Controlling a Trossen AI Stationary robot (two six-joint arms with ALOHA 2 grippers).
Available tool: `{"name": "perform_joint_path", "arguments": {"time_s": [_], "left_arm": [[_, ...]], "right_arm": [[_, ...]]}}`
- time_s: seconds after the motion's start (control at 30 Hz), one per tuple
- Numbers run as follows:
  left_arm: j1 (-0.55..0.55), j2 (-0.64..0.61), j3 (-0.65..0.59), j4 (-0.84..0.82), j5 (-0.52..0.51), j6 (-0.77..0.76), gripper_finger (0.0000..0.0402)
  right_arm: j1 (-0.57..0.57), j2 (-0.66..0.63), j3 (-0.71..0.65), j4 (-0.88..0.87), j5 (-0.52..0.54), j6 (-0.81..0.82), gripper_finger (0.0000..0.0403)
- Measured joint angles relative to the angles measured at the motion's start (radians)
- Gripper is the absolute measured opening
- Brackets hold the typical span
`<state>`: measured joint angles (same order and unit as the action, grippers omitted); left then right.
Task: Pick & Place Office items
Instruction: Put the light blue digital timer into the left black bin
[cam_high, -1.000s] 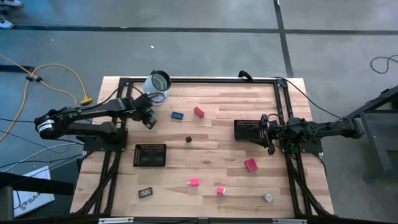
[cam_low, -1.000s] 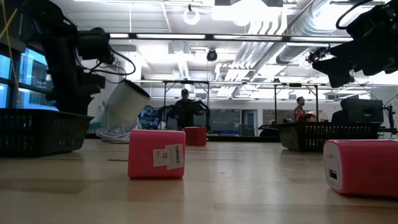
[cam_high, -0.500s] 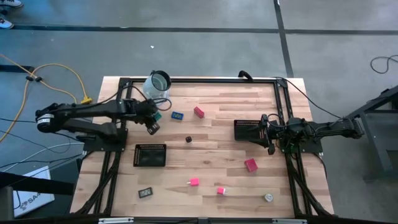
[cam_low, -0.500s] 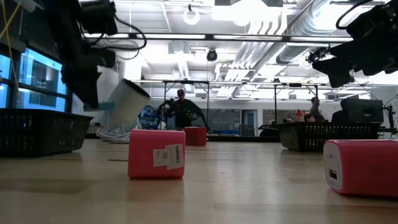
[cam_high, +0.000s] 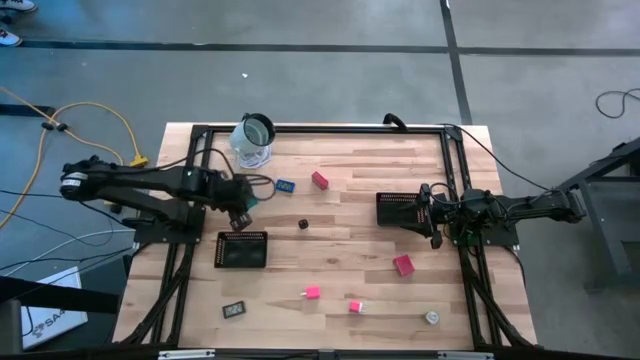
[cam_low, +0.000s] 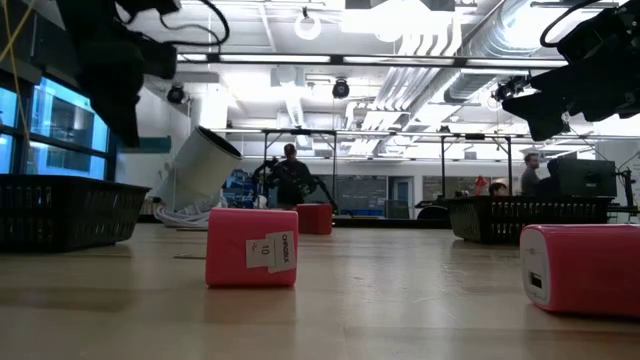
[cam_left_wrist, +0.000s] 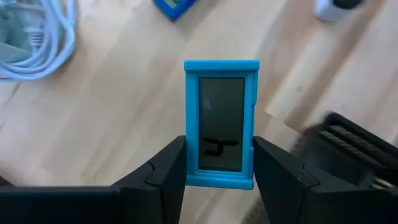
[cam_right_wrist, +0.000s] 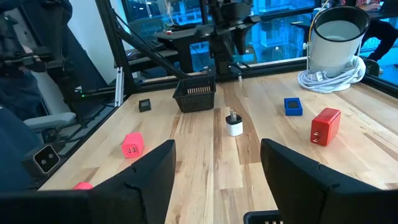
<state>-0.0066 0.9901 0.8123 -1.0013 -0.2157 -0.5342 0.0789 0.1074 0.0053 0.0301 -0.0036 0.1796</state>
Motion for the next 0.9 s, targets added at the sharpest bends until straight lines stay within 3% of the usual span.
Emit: {"name": "perform_joint_path", "arguments": {"time_s": [0.57, 0.9], "left_arm": [[-0.459, 0.020, 0.031, -0.038, 0.000, -0.256, 0.0156], [-0.574, 0.155, 0.031, -0.034, -0.049, -0.335, 0.0156]], "right_arm": [[0.000, 0.000, 0.000, 0.000, 0.000, 0.000, 0.0223], [0.000, 0.000, 0.000, 0.000, 0.000, 0.000, 0.0223]]}}
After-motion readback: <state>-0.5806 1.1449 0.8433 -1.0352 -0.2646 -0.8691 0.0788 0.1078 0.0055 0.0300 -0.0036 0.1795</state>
